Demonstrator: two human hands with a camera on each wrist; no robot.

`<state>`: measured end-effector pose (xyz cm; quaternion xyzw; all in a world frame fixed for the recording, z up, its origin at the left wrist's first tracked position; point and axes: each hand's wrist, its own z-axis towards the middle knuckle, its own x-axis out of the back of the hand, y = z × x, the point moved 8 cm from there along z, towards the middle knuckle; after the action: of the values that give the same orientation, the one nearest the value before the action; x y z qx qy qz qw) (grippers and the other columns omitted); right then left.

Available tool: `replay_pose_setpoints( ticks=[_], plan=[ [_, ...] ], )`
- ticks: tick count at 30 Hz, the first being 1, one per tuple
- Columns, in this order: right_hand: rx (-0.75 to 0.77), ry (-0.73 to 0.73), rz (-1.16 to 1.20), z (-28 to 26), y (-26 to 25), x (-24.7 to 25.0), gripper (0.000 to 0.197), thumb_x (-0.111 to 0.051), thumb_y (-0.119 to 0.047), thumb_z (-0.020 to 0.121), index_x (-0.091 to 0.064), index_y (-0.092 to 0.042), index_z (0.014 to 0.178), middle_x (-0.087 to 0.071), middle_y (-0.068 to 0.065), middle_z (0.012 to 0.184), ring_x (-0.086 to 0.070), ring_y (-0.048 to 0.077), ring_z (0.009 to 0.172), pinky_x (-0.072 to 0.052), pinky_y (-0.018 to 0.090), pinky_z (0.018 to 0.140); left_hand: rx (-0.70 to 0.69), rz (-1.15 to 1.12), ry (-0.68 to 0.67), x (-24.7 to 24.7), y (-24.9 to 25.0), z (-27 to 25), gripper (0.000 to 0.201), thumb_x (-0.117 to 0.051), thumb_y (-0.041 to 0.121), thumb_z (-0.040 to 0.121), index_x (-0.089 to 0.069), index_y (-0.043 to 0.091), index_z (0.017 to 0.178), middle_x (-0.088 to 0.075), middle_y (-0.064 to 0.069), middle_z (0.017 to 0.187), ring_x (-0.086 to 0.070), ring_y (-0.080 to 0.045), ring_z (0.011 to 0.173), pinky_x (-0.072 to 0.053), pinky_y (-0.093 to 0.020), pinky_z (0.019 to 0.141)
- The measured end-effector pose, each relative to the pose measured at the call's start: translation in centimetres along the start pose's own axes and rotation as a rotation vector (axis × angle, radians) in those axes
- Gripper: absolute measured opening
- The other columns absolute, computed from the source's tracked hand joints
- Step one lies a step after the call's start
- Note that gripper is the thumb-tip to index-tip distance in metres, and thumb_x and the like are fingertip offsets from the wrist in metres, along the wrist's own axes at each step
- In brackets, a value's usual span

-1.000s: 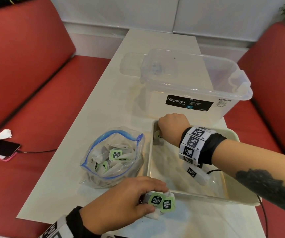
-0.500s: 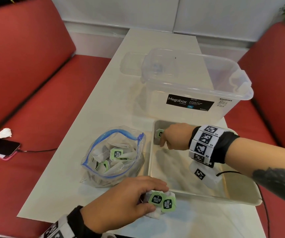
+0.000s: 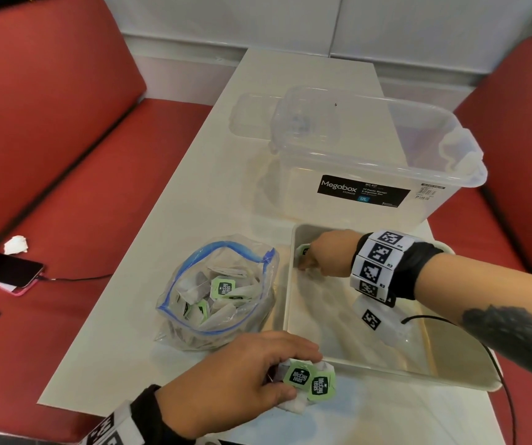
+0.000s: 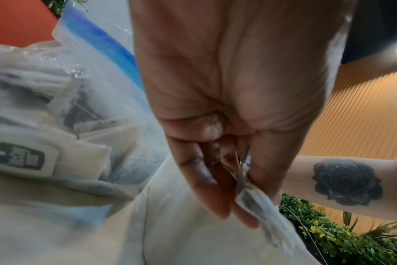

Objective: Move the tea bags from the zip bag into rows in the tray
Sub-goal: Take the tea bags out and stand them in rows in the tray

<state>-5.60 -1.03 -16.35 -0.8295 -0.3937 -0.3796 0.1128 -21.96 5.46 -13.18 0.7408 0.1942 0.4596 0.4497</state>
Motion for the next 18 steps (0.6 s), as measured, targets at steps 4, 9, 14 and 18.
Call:
replay_pose_setpoints(
  ticks=[4,9,14,18],
  plan=[
    [0.003,0.049,-0.034,-0.1,0.0,0.3,0.041,-0.05,-0.014,0.093,-0.053,-0.027,0.132,-0.06,-0.001,0.123,-0.055,0.021,0.11,-0.036,0.024,0.08,-0.001,-0.014,-0.001,0.0,0.0,0.0,0.048,-0.067,0.017,0.084,-0.055,0.04,0.124,-0.049,0.031,0.129,-0.046,0.015,0.114,-0.039,-0.002,0.081],
    [-0.022,0.154,0.137,-0.2,0.3,1.4,0.04,-0.051,-0.011,0.09,-0.059,-0.03,0.124,-0.063,-0.006,0.11,-0.042,0.005,0.058,-0.036,0.014,0.055,-0.005,-0.013,0.001,0.1,0.2,-0.1,0.047,-0.067,0.016,0.084,-0.055,0.039,0.123,-0.049,0.03,0.129,-0.047,0.012,0.113,-0.042,-0.005,0.082],
    [-0.068,0.274,0.253,-0.2,0.9,2.6,0.025,-0.054,-0.007,0.086,-0.062,-0.018,0.107,-0.059,-0.002,0.089,-0.043,0.005,0.053,-0.033,0.015,0.05,-0.009,-0.017,0.003,0.1,0.1,-0.1,0.047,-0.067,0.017,0.084,-0.055,0.04,0.123,-0.048,0.032,0.129,-0.047,0.012,0.113,-0.042,-0.005,0.082],
    [-0.074,0.265,0.258,-0.2,0.9,2.2,0.024,-0.055,-0.011,0.087,-0.06,-0.018,0.109,-0.056,-0.003,0.086,-0.046,0.012,0.057,-0.035,0.016,0.051,-0.009,-0.048,0.014,0.1,0.0,-0.1,0.046,-0.067,0.019,0.084,-0.055,0.045,0.12,-0.045,0.04,0.127,-0.046,0.015,0.113,-0.044,-0.009,0.086]
  ],
)
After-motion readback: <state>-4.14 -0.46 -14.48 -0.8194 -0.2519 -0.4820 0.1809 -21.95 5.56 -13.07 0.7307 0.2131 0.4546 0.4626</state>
